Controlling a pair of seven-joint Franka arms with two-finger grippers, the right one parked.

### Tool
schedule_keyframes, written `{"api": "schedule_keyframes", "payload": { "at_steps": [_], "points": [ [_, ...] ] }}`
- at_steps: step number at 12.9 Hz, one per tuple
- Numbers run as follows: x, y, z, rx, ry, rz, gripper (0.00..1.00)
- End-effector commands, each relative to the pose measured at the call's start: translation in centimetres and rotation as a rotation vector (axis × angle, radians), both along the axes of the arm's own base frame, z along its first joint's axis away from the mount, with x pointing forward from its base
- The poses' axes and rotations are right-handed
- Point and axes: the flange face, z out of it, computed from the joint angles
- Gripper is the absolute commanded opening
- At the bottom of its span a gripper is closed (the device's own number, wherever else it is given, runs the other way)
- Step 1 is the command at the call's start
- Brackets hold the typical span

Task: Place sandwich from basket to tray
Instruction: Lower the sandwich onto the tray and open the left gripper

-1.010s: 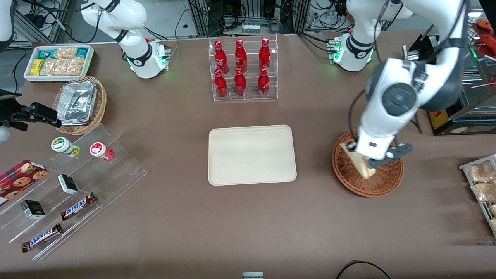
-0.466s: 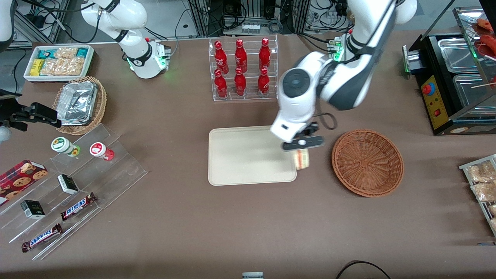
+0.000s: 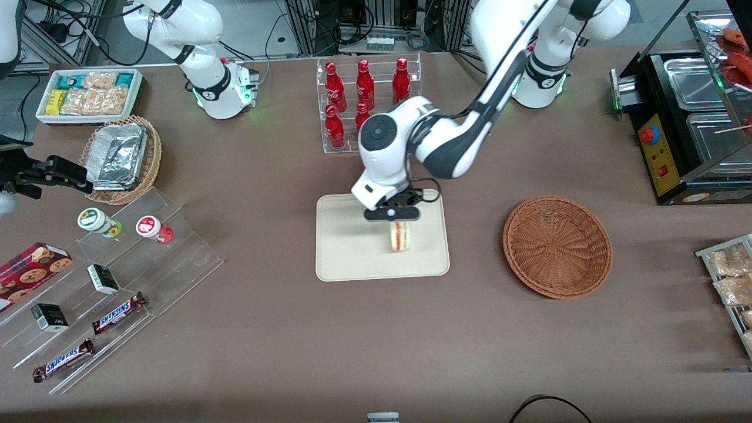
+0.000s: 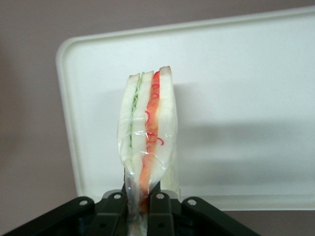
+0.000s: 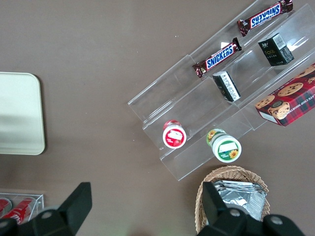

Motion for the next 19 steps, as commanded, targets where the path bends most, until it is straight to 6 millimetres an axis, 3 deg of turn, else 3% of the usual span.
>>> {"api": "schedule_keyframes", "payload": {
  "at_steps": [1,4,7,8,9,10,13,16,19],
  "points": [
    [-1.2,-2.0,-1.6,0.015,-0.007,-0.023,0.0],
    [-3.0,-3.3,-3.9,0.029,0.006,-0.048,0.0],
    [-2.9,-3.7,-4.7,0.006,-0.01,-0.018,0.0],
    [-2.9,-3.8,-4.5,0.003,-0.013,-0.002,0.36],
    [-2.8,-3.7,-4.5,0.004,-0.015,0.003,0.9],
    [-2.5,-3.6,-4.3,0.002,-0.018,0.008,1.0],
    [-1.6,-3.1,-2.0,-0.011,-0.036,0.024,1.0],
    [0.7,-0.4,3.7,-0.005,-0.056,0.084,1.0],
    [3.3,4.3,10.7,-0.005,-0.069,0.164,1.0]
  ]
}}
